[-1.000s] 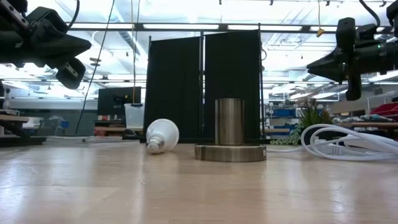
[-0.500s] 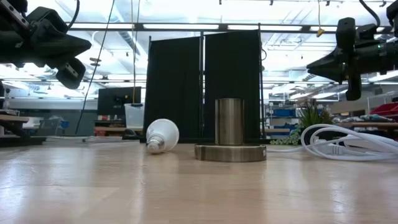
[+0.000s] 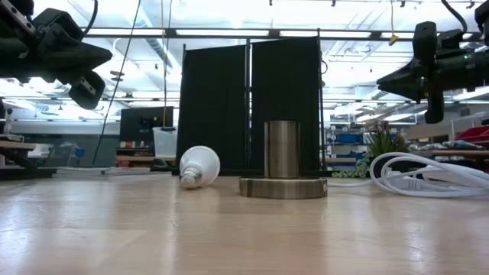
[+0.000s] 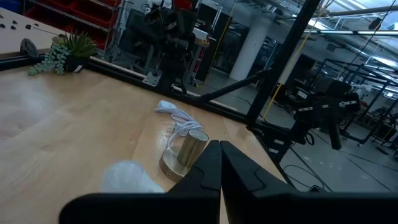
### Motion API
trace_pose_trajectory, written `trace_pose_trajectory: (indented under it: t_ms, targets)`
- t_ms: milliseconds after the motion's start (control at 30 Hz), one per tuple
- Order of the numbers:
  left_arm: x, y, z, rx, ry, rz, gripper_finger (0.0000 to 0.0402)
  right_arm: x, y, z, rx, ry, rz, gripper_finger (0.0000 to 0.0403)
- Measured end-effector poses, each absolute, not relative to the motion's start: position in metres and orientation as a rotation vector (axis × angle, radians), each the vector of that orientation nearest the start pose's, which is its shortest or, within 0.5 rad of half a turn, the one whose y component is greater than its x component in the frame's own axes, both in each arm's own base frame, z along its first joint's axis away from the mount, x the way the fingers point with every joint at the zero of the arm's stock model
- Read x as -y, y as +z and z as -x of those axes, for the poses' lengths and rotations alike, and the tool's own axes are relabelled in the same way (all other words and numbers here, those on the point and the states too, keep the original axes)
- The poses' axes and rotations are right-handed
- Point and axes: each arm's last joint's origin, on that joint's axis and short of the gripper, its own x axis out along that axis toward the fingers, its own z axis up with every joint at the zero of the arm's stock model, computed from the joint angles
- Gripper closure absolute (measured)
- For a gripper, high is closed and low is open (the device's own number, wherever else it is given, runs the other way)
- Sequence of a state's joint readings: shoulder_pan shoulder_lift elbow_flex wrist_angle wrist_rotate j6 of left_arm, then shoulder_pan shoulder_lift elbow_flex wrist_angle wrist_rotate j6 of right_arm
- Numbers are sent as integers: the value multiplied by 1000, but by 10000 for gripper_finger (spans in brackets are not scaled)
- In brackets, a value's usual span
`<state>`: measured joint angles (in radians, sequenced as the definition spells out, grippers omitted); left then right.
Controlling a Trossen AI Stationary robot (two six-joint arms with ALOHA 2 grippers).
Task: Screw lightbulb
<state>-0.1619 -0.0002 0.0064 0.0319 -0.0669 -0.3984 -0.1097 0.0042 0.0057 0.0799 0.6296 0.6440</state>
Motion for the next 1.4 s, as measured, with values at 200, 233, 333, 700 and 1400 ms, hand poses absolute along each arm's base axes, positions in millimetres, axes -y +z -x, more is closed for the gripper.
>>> trace_pose_trajectory:
  t_ms: [200, 233, 333, 700, 1400]
  targets:
    - [14, 169, -96, 19, -101, 402, 394, 27, 172, -89, 316, -688, -635, 341]
    - [14, 169, -96, 18, -101, 402, 394, 27, 172, -89, 316, -688, -635, 341]
    - [14, 169, -96, 19, -101, 402, 394, 27, 172, -89, 316, -688, -635, 341]
    - [13, 185, -94, 189, -118, 422, 394, 27, 172, -89, 316, -688, -635, 341]
    - [8, 193, -92, 298, 13, 396, 394, 27, 172, -89, 316, -688, -635, 341]
